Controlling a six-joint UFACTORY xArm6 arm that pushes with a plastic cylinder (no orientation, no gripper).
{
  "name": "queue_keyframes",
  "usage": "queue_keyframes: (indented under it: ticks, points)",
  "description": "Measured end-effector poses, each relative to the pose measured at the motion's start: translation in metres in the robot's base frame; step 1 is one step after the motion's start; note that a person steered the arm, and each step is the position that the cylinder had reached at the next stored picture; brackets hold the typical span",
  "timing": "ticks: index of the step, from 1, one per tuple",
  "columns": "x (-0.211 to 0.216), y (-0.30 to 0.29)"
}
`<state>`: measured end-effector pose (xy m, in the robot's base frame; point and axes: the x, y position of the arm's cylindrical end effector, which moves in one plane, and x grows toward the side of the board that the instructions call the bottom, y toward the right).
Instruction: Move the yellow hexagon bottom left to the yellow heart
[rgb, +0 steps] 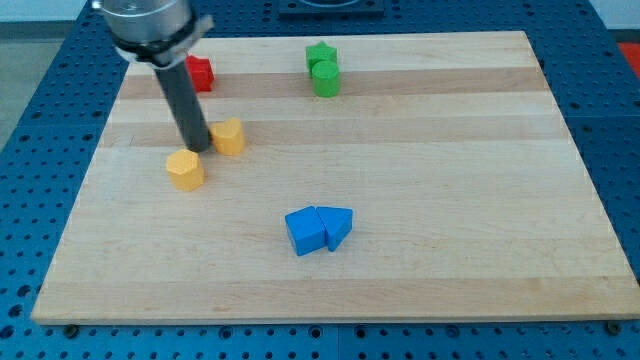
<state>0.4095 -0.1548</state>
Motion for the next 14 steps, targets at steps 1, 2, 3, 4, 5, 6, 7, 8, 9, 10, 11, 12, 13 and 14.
queue_keyframes:
  ticks: [1,2,3,4,5,6,7,8,9,10,11,12,13,14]
  points:
    - [-0.001,0.033]
    - [-0.056,0.054]
    - [-0.109,0.061]
    - [-0.111,0.061]
    - [-0.081,0.059]
    - [-0.028,0.041]
    - [-0.021,0.012]
    - [-0.043,-0.02]
    - [-0.047,-0.061]
    - [-0.003,-0.089]
    - [0.063,-0.092]
    - [0.084,-0.079]
    - [0.056,-0.054]
    - [0.026,-0.032]
